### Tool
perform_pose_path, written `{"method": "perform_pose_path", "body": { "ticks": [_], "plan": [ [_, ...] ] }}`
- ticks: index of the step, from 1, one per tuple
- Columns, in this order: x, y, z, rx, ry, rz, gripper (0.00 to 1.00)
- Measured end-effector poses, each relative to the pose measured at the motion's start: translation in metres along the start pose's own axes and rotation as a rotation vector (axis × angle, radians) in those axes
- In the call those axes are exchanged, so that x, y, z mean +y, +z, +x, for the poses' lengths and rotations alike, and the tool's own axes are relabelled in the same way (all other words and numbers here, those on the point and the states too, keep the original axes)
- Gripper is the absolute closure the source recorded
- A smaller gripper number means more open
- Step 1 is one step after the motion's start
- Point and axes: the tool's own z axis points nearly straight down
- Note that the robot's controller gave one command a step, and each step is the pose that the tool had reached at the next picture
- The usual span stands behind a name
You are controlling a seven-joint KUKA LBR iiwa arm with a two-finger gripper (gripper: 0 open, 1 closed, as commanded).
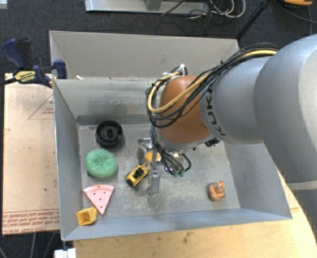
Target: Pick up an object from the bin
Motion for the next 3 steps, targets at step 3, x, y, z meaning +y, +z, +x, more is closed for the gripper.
{"method": "perform_pose_path", "body": {
  "ticks": [3],
  "plan": [
    [0.018,-0.164,-0.011,-0.004,-0.169,0.0,1.0]
  ]
}}
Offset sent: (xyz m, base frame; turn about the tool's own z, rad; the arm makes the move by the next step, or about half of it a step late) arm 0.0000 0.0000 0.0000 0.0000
